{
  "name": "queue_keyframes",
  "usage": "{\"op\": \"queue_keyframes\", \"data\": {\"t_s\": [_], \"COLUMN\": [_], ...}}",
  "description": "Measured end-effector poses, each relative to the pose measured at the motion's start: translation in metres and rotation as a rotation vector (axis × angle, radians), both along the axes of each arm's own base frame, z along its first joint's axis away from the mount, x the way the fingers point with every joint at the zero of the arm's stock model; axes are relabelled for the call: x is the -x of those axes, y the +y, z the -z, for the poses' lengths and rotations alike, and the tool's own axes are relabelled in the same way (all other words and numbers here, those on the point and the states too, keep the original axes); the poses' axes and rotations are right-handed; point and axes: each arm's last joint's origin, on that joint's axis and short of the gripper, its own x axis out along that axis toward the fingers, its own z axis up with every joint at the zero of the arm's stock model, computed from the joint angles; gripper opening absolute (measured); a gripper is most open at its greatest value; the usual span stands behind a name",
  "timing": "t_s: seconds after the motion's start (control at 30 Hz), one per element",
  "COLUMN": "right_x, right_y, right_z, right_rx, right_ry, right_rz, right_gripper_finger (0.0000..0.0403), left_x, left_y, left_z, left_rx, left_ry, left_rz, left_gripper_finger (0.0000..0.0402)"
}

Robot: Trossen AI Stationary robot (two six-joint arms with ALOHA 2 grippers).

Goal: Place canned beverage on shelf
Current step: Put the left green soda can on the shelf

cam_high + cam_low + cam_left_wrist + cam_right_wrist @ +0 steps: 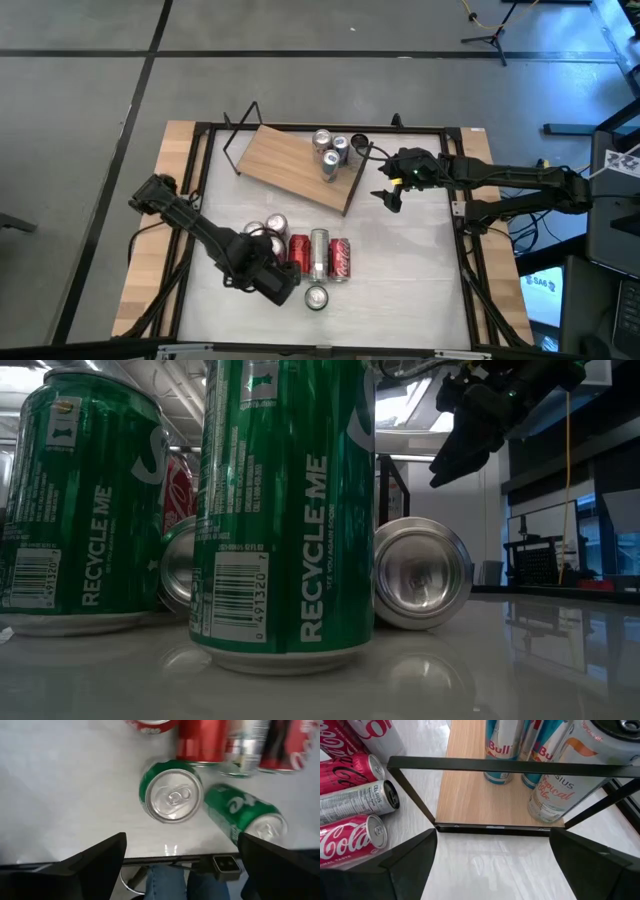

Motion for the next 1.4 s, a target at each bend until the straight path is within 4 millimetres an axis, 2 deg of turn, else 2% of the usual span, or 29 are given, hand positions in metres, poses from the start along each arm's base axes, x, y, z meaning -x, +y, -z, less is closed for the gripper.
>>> {"op": "queue_keyframes", "data": {"t_s": [0.6, 0.83, 1.4], "right_x": [0.000, 0.000, 0.000], "right_y": [0.000, 0.000, 0.000], "right_z": [0.000, 0.000, 0.000], "right_rx": [0.000, 0.000, 0.000], "right_ry": [0.000, 0.000, 0.003], "right_rz": [0.000, 0.000, 0.000], "right_gripper_finger": [0.0381, 0.0381, 0.0381], "left_x": [-0.034, -0.035, -0.041], "left_y": [0.023, 0.020, 0.014], "left_z": [0.034, 0.041, 0.061], "left_rx": [0.022, 0.056, -0.003], "left_ry": [0.129, 0.189, 0.218], "left_rz": [-0.153, -0.159, -0.162], "left_gripper_finger": [0.0369, 0.0369, 0.0369]}}
